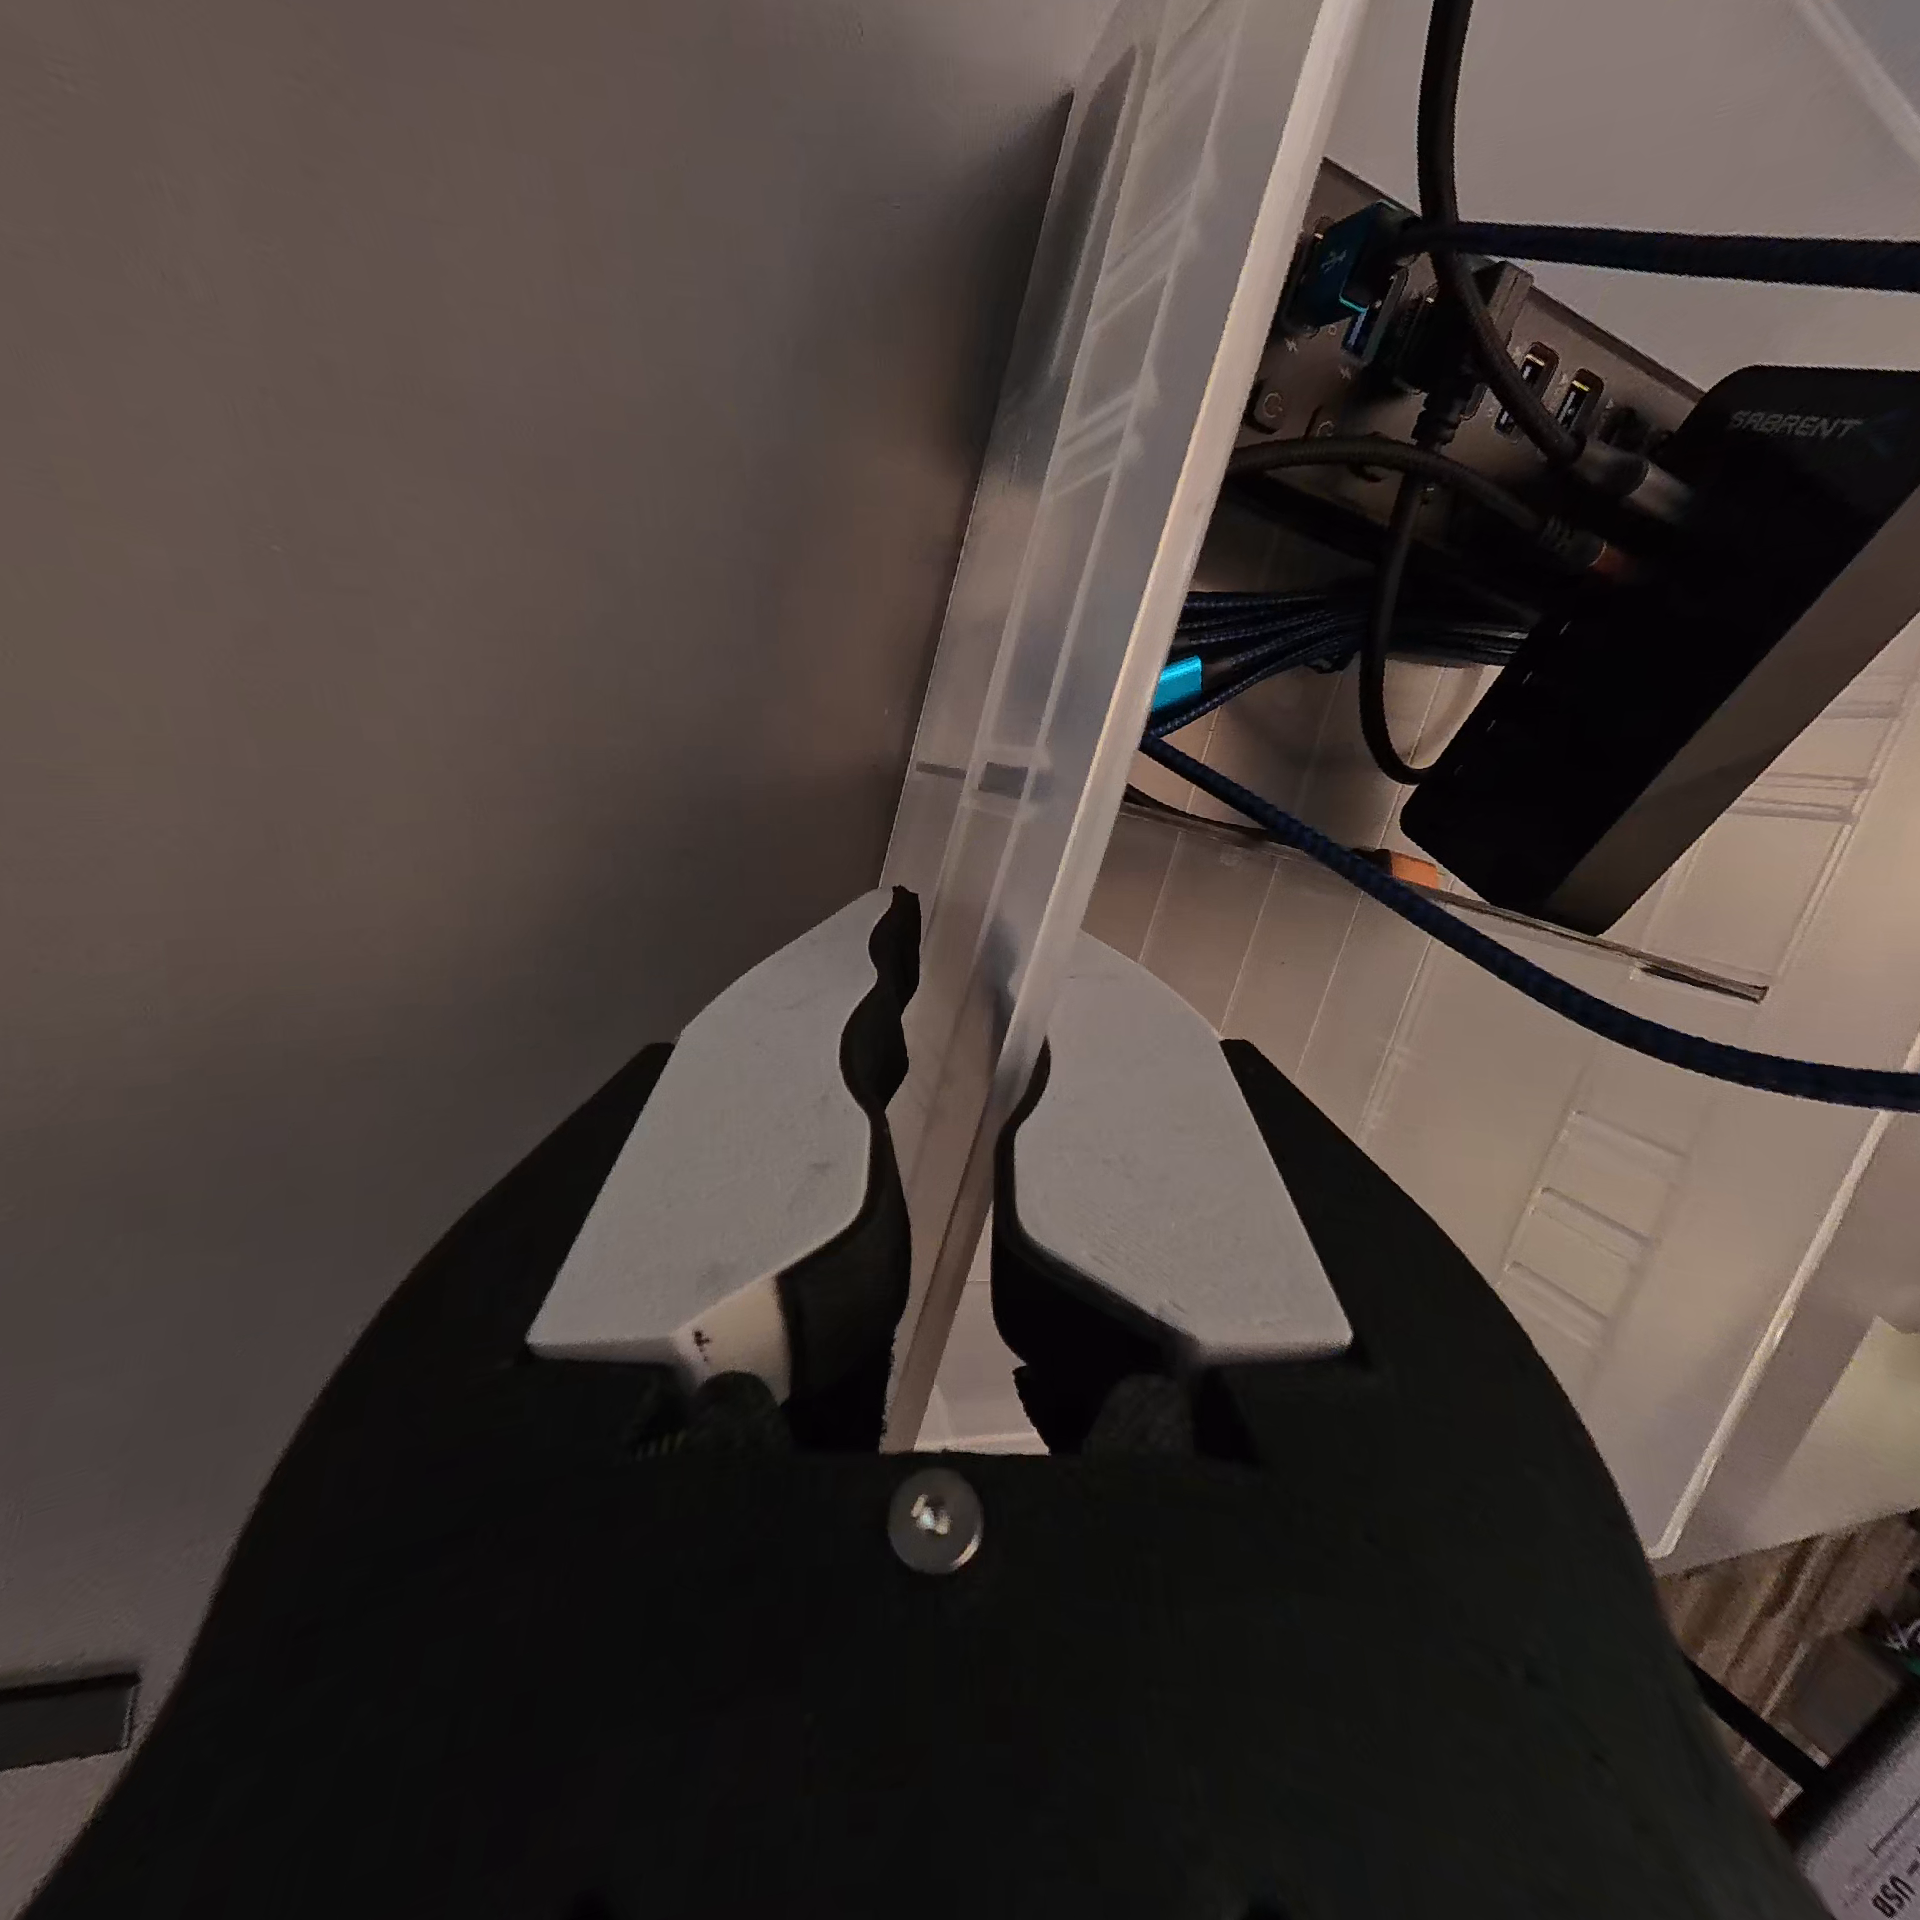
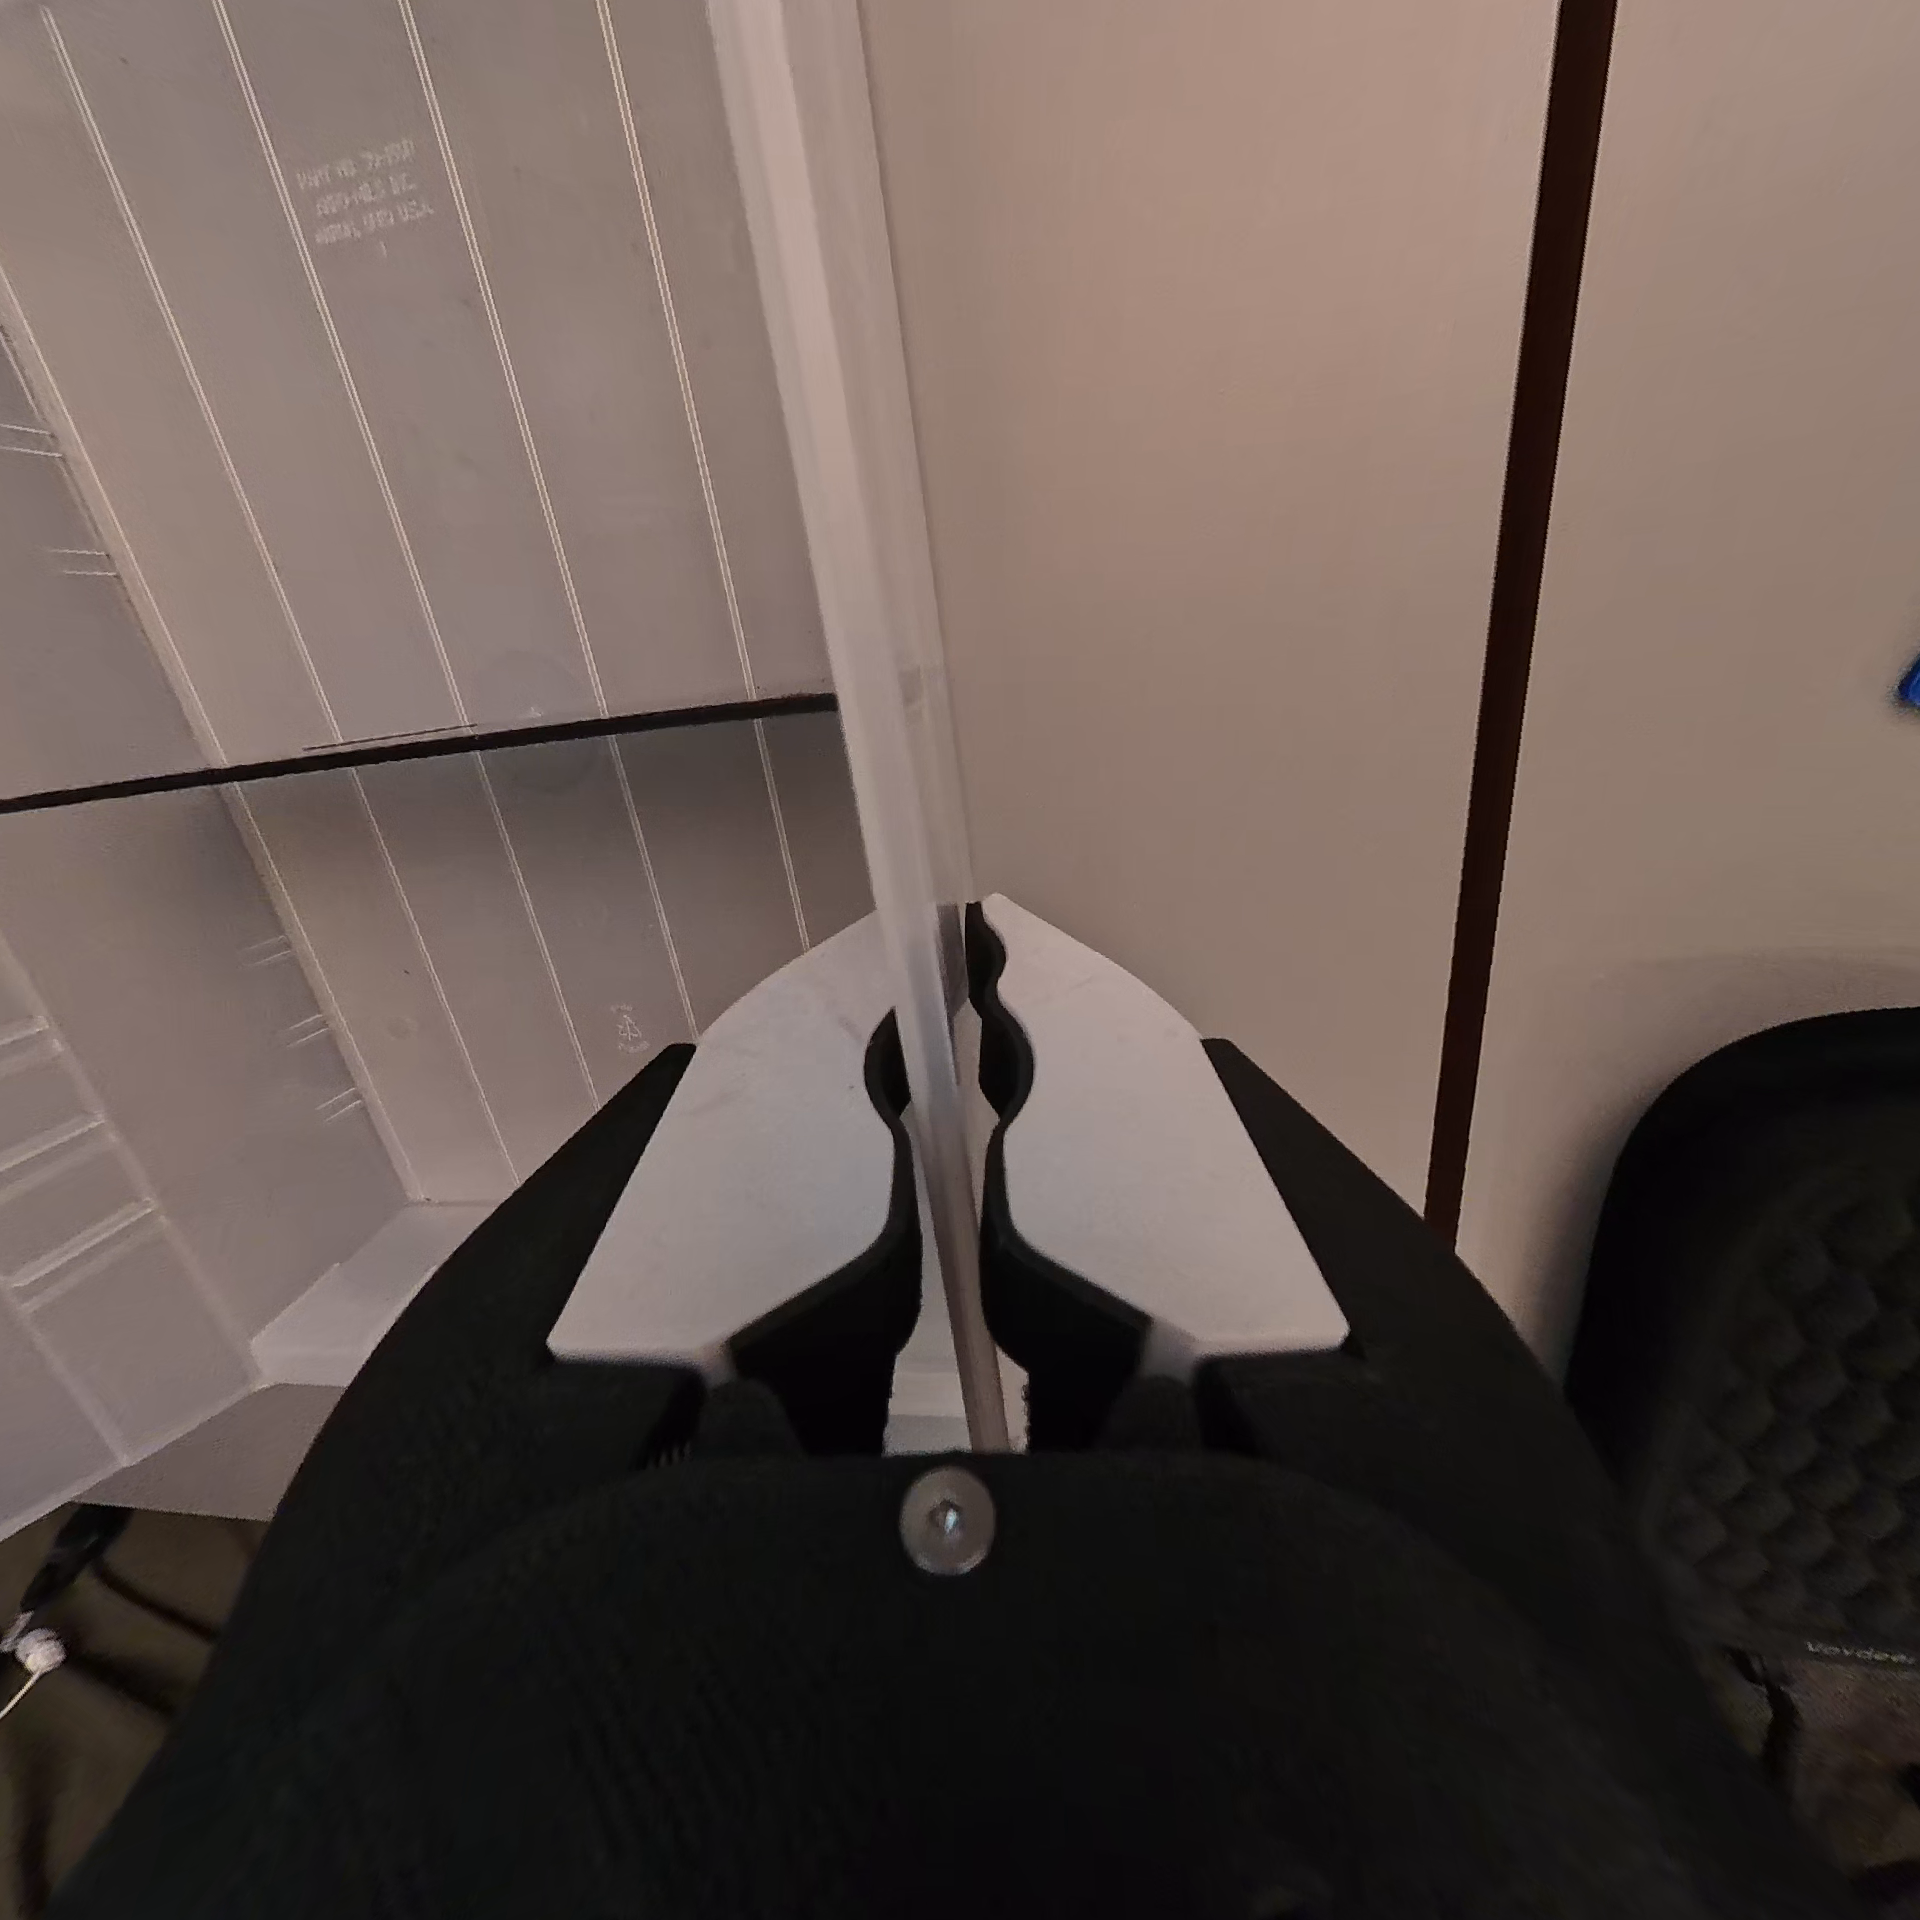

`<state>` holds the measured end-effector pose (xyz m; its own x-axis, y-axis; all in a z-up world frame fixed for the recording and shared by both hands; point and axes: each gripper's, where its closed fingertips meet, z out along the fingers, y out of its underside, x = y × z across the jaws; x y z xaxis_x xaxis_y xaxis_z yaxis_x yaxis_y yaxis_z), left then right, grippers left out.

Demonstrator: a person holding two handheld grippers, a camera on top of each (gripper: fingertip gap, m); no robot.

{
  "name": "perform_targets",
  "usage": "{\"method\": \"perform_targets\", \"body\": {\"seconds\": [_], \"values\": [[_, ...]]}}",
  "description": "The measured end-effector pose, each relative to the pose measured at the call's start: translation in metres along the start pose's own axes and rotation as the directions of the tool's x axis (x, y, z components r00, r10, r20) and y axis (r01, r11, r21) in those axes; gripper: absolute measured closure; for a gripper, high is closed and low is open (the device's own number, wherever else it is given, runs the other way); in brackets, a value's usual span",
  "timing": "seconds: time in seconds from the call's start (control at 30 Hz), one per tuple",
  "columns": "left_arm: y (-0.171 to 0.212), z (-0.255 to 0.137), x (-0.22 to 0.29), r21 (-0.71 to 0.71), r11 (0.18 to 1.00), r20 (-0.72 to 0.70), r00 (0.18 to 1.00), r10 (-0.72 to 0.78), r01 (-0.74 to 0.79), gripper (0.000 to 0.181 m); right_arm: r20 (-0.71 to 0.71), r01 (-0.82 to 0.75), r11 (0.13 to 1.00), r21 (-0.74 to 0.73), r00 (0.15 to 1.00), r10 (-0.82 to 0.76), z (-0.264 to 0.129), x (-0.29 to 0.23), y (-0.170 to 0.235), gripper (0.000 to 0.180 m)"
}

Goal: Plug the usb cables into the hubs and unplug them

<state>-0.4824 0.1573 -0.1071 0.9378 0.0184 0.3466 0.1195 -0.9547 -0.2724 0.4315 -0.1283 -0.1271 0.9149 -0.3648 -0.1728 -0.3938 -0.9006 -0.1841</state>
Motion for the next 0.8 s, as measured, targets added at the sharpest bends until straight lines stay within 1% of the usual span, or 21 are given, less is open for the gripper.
{"method": "perform_targets", "body": {"seconds": [0.27, 0.53, 0.63, 0.67, 0.7, 0.73, 0.77, 0.8], "values": [[-0.001, -0.001, 0.000, 0.010, 1.000, -0.011, 1.000, -0.002, 0.002, 0.168, 0.003, -0.004, 1.000, 0.004, 1.000, 0.004, 0.001, 0.005, -0.005, 0.173], [-0.001, -0.001, -0.001, 0.014, 0.999, 0.036, 0.999, 0.031, -0.032, 0.170, 0.014, -0.093, 0.995, 0.030, 0.996, 0.093, 0.002, 0.000, -0.005, 0.173], [-0.001, -0.003, -0.001, 0.031, 0.999, 0.038, 0.999, 0.027, -0.028, 0.170, 0.018, -0.085, 0.996, 0.033, 0.996, 0.085, 0.003, -0.001, -0.005, 0.172], [-0.005, -0.006, -0.002, 0.057, 0.998, 0.045, 0.998, 0.034, -0.036, 0.167, 0.023, -0.092, 0.995, 0.034, 0.996, 0.091, 0.003, -0.002, -0.005, 0.172], [-0.010, -0.010, -0.004, 0.099, 0.994, 0.054, 0.998, 0.034, -0.039, 0.155, 0.029, -0.095, 0.995, 0.035, 0.995, 0.094, 0.003, -0.002, -0.005, 0.171], [-0.015, -0.015, -0.003, 0.143, 0.989, 0.044, 0.998, 0.036, -0.042, 0.149, 0.042, -0.094, 0.995, 0.039, 0.995, 0.093, 0.003, -0.004, -0.005, 0.166], [-0.020, -0.021, -0.003, 0.193, 0.980, 0.033, 0.999, 0.040, -0.046, 0.147, 0.058, -0.097, 0.994, 0.042, 0.994, 0.094, 0.003, -0.007, -0.005, 0.158], [-0.024, -0.029, -0.005, 0.241, 0.969, 0.036, 0.999, 0.039, -0.046, 0.142, 0.054, -0.114, 0.992, 0.048, 0.992, 0.111, 0.003, -0.007, -0.006, 0.155]]}}
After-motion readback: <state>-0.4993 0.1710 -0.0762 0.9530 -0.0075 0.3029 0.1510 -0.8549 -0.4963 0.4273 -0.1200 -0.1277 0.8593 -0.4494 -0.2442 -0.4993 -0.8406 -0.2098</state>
